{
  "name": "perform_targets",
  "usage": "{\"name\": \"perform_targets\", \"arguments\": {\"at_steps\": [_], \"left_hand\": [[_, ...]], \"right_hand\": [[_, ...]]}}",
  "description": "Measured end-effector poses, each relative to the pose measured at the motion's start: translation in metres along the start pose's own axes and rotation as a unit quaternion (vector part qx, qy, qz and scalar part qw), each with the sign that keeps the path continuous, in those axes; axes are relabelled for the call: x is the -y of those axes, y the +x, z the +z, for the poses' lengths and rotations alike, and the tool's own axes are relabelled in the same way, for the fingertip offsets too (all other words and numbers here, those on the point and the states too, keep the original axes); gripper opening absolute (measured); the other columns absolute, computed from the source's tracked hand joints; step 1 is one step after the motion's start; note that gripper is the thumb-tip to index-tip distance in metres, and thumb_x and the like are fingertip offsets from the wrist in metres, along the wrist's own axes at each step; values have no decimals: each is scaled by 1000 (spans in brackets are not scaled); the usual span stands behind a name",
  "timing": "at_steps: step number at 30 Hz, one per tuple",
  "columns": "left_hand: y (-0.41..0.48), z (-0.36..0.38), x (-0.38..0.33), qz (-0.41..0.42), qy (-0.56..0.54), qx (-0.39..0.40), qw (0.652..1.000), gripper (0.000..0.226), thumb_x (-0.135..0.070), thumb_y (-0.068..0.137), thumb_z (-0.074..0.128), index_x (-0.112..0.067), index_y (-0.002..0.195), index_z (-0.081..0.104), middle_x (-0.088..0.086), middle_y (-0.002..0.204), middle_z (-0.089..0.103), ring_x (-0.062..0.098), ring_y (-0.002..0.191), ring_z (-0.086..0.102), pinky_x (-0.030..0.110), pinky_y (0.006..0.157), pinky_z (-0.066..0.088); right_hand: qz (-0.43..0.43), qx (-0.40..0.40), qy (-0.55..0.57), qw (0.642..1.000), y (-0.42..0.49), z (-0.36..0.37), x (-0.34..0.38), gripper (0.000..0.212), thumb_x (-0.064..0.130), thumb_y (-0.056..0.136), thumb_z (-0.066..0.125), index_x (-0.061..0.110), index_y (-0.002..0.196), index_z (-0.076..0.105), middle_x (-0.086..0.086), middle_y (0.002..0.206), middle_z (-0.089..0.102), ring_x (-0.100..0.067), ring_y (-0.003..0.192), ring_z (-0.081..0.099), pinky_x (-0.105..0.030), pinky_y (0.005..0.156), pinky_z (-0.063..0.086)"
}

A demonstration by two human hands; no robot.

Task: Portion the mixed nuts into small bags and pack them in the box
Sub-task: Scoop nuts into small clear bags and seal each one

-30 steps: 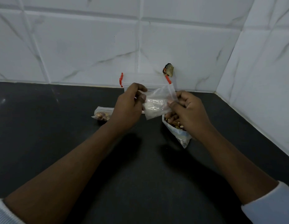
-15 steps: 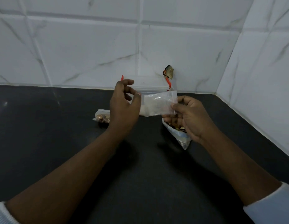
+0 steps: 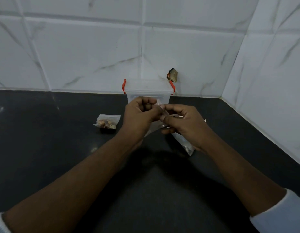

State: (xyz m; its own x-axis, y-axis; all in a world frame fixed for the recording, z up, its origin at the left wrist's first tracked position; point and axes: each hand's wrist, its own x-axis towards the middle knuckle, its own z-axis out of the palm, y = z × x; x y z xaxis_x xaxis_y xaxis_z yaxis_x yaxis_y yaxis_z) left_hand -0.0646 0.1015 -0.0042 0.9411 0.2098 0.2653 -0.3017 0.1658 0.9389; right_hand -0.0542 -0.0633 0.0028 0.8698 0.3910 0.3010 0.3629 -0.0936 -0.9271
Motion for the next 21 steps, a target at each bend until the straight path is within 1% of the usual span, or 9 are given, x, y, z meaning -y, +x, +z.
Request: {"name": "perform_targets", "arguments": {"at_steps": [2, 4, 7, 9, 12, 15, 18, 21], "left_hand": [[-1, 0, -2, -19, -26, -4, 999, 28, 4, 87, 74, 2, 113, 64, 17, 93, 73, 24, 81, 75, 34, 75, 62], [-2, 1, -4, -34, -56, -4, 998, 27, 6, 87, 73, 3, 112, 65, 20, 98, 74, 25, 84, 76, 33, 75, 62], [-2, 0, -4, -50, -77, 1, 996, 23, 6, 88, 72, 1, 109, 67, 19, 101, 75, 26, 89, 76, 35, 78, 62], [-2, -1, -3, -56, -74, 3, 996, 23, 6, 88, 72, 1, 110, 67, 19, 101, 75, 27, 91, 76, 35, 79, 62], [-2, 0, -3, -59, -72, -1, 996, 25, 7, 89, 71, 6, 114, 66, 22, 104, 74, 28, 91, 76, 35, 78, 63], [-3, 1, -4, -60, -75, -4, 995, 24, 8, 88, 70, 8, 112, 66, 25, 104, 74, 28, 88, 76, 35, 77, 63], [-4, 1, -3, -62, -78, -4, 995, 22, 8, 87, 72, 5, 109, 67, 22, 99, 75, 28, 85, 76, 34, 74, 63], [-4, 2, -4, -58, -76, -4, 995, 17, 7, 88, 72, 0, 103, 68, 15, 93, 76, 24, 83, 76, 32, 73, 61]], "right_hand": [[3, -5, -7, 1000, 0, -2, 1, 28, 9, 98, 67, 13, 126, 71, -9, 111, 76, -29, 93, 76, -42, 75, 65], [7, -12, -14, 1000, 0, -3, 1, 25, 13, 99, 67, 15, 124, 72, -13, 112, 74, -29, 93, 75, -41, 73, 65], [4, -28, -42, 999, 3, -5, -2, 24, 20, 99, 69, 17, 122, 73, -16, 109, 71, -23, 84, 72, -42, 71, 65], [-5, -40, -68, 997, 4, -5, -5, 25, 23, 98, 71, 17, 122, 73, -13, 105, 71, -20, 78, 70, -43, 70, 65], [-23, -62, -109, 992, 5, -4, -7, 28, 26, 97, 72, 18, 123, 71, -5, 95, 73, -14, 72, 71, -43, 68, 65], [-43, -75, -142, 986, 5, -5, -6, 25, 25, 97, 72, 15, 120, 71, -1, 87, 74, -10, 68, 71, -38, 65, 64], [-59, -82, -154, 983, 4, -4, -6, 21, 24, 98, 71, 14, 116, 72, -2, 84, 75, -12, 66, 71, -34, 62, 62], [-74, -90, -164, 980, 2, -2, -4, 23, 16, 97, 68, 11, 120, 70, -1, 83, 75, -15, 66, 72, -38, 64, 64]]}}
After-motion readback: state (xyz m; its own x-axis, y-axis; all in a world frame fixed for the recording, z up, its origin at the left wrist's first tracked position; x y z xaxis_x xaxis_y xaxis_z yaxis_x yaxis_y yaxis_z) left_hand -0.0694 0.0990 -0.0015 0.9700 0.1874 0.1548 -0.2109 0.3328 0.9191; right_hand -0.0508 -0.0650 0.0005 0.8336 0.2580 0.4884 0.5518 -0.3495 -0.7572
